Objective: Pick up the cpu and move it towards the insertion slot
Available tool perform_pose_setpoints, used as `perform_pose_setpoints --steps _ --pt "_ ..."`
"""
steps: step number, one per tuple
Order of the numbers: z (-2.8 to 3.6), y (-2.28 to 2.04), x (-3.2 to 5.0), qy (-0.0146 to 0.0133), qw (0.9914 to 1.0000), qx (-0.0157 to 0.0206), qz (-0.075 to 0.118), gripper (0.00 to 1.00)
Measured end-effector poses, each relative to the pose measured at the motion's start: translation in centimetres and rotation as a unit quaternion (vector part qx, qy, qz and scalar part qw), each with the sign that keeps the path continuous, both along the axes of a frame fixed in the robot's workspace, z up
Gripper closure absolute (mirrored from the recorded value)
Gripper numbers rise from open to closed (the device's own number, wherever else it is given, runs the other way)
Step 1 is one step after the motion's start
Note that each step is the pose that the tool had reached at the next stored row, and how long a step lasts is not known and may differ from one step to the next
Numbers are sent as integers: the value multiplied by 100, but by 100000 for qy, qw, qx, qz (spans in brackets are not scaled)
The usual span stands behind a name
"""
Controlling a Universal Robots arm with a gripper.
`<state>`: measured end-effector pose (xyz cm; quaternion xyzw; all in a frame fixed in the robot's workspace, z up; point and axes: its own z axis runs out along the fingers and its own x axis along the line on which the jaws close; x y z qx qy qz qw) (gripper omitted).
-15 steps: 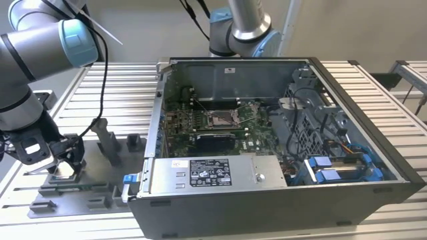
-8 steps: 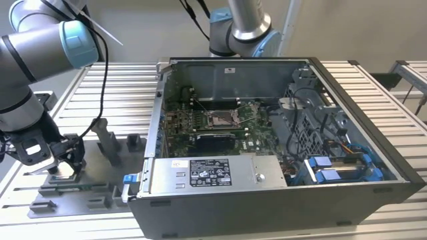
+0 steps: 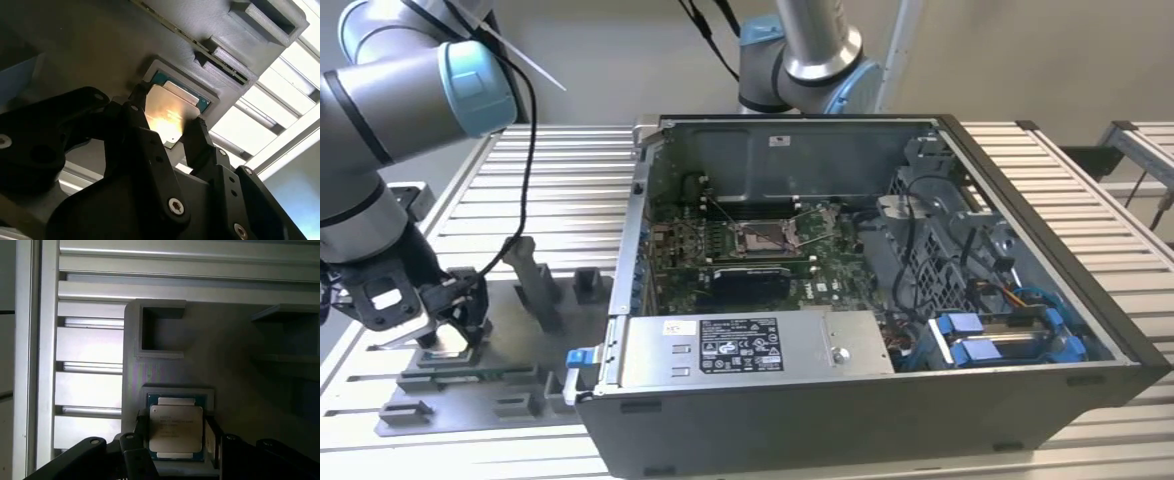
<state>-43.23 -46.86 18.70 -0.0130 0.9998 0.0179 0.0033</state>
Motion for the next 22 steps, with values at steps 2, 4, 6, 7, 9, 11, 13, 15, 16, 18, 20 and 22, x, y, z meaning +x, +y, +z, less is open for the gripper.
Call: perform_pose_setpoints --steps 2,4,6,7,9,11,13,15,16,18,20,22 --pt "-1 0 0 -4 100000 3 1 100" --pt "10 1 0 -18 100000 42 -7 100" --pt "69 0 -1 121 100000 65 -42 100" --pt "100 -1 -1 186 100000 65 -41 100" --pt "164 -1 0 315 99999 70 -41 100" --pt "225 -2 0 454 99999 68 -39 100" --pt "280 -2 0 613 99998 66 -39 100" --pt "335 -2 0 726 99997 70 -40 100" --pt "366 -2 0 782 99997 70 -41 100" --pt "421 -3 0 895 99996 65 -40 100" --pt "476 -2 0 973 99995 68 -40 100" --pt "533 -2 0 1035 99995 69 -40 100"
